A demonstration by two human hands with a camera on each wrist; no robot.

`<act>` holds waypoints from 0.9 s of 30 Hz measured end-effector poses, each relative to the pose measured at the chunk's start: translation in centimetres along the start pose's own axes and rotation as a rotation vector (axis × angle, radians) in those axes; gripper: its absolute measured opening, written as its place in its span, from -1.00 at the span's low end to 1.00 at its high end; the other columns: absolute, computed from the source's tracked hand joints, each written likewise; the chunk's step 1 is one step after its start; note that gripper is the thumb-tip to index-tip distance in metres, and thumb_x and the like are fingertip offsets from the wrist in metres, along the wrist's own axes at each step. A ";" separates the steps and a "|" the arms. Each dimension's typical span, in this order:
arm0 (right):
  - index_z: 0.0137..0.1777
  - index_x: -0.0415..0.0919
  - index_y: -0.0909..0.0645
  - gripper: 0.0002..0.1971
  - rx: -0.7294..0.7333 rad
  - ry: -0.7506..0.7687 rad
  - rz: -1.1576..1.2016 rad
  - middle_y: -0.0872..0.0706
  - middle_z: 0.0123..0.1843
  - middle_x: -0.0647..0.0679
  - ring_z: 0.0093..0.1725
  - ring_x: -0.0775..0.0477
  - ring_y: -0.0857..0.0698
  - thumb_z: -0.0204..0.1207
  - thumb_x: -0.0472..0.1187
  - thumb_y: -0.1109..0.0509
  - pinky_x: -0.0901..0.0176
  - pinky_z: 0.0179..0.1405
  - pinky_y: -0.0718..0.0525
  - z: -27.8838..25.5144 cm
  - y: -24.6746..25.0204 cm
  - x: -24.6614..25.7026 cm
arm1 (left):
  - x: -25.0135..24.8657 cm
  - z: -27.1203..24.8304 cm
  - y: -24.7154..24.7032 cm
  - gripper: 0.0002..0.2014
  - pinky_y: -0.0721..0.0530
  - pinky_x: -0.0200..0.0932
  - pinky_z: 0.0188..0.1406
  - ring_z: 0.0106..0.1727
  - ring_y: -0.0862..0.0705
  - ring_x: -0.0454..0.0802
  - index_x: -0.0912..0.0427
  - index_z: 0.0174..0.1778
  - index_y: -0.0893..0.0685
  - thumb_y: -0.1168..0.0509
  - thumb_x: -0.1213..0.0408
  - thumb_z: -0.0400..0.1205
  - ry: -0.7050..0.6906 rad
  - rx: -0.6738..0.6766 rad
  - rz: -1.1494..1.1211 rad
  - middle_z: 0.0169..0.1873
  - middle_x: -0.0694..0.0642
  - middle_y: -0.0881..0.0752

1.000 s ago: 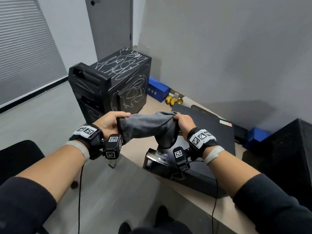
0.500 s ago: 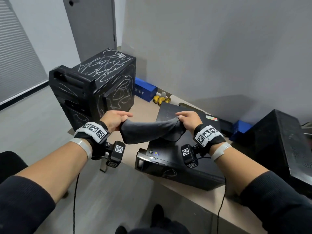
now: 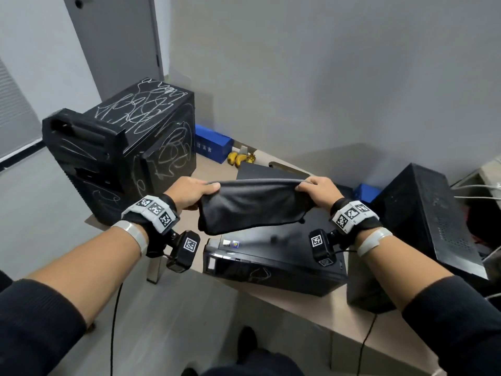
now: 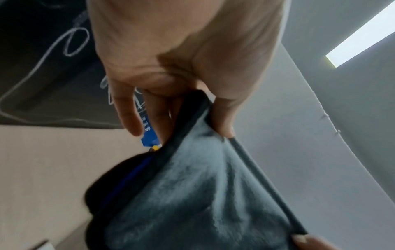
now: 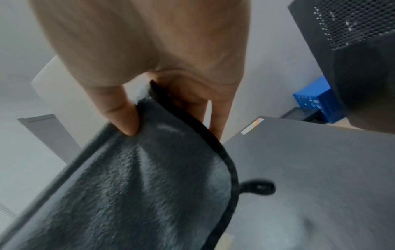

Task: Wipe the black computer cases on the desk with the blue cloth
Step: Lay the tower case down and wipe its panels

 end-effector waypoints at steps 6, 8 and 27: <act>-0.24 -0.15 -0.70 -0.81 -0.066 -0.075 0.136 -0.71 -0.25 -0.03 -0.19 -0.06 -0.65 0.53 -0.06 -0.47 0.19 -0.28 -0.58 0.1 -0.9 -0.8 | -0.1 -0.8 -5.2 -0.82 -0.71 -0.12 -0.34 -0.22 -0.68 0.02 0.15 -0.03 -0.64 -0.29 0.12 0.75 0.258 0.066 -0.284 -0.13 0.14 -0.72; -0.11 -0.16 -0.69 -0.83 0.082 -0.073 0.328 -0.67 -0.25 -0.03 -0.27 0.01 -0.60 0.62 -0.08 -0.39 0.33 -0.47 -0.48 -1.3 -3.7 0.6 | -1.5 -1.6 -8.2 -0.72 -0.77 -0.10 -0.25 -0.17 -0.73 0.03 0.13 0.00 -0.61 -0.17 0.00 0.79 0.312 0.252 -0.388 -0.16 0.12 -0.73; 0.30 -0.04 -0.72 -0.71 0.552 0.339 -0.289 -0.78 0.23 0.04 0.17 0.14 -0.71 0.60 -0.12 -0.42 0.29 0.29 -0.57 -4.4 -13.3 0.4 | 10.0 2.9 -6.8 -0.56 -0.50 -0.16 -0.22 -0.18 -0.58 -0.03 0.24 0.31 -0.67 -0.08 -0.02 0.81 0.467 0.029 -0.250 0.15 0.21 -0.68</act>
Point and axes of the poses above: each hand's wrist, its own z-axis towards the middle knuckle, its own y-axis out of the back of the hand, x = y × z, the point moved 6 cm from there along z, towards the middle knuckle
